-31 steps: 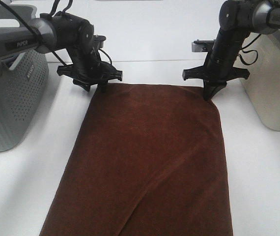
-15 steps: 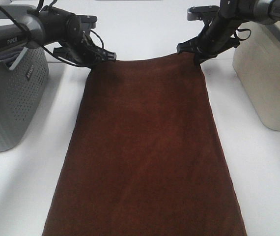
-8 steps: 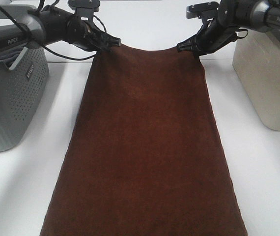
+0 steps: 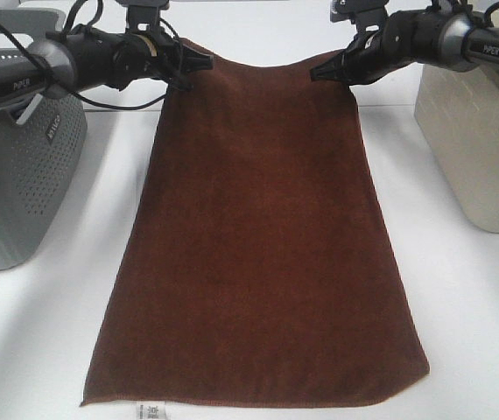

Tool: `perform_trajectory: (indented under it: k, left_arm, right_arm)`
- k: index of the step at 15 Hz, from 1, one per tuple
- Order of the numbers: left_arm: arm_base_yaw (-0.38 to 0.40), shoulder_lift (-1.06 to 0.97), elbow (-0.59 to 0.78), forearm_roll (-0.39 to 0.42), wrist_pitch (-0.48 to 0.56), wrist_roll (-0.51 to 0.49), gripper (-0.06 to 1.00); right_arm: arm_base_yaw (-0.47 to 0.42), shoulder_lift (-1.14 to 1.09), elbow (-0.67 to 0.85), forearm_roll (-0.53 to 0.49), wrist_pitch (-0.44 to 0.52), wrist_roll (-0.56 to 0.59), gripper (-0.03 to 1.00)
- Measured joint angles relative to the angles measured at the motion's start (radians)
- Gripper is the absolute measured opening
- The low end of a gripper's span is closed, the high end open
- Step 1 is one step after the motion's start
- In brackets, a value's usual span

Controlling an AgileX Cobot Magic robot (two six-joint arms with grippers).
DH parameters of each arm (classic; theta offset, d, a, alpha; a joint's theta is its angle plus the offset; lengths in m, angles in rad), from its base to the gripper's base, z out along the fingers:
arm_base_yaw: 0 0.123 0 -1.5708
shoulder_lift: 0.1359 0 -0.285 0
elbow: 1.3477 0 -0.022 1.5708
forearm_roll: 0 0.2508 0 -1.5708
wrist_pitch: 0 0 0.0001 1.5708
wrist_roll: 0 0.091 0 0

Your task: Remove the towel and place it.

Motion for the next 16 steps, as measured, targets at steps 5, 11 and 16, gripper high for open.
perform_trajectory:
  k: [5, 11, 16]
  left_arm:
    - [0.003, 0.049, 0.0, 0.013, -0.013, 0.004, 0.22]
    - [0.003, 0.037, -0.021, -0.021, -0.021, 0.003, 0.7]
    - [0.0, -0.108, -0.024, -0.083, 0.223, 0.0, 0.71]
  right_arm:
    - [0.0, 0.043, 0.0, -0.021, -0.087, 0.0, 0.16]
    - [0.0, 0.024, 0.0, -0.014, -0.002, 0.0, 0.65]
    - [0.0, -0.145, 0.0, 0.11, 0.252, 0.0, 0.66]
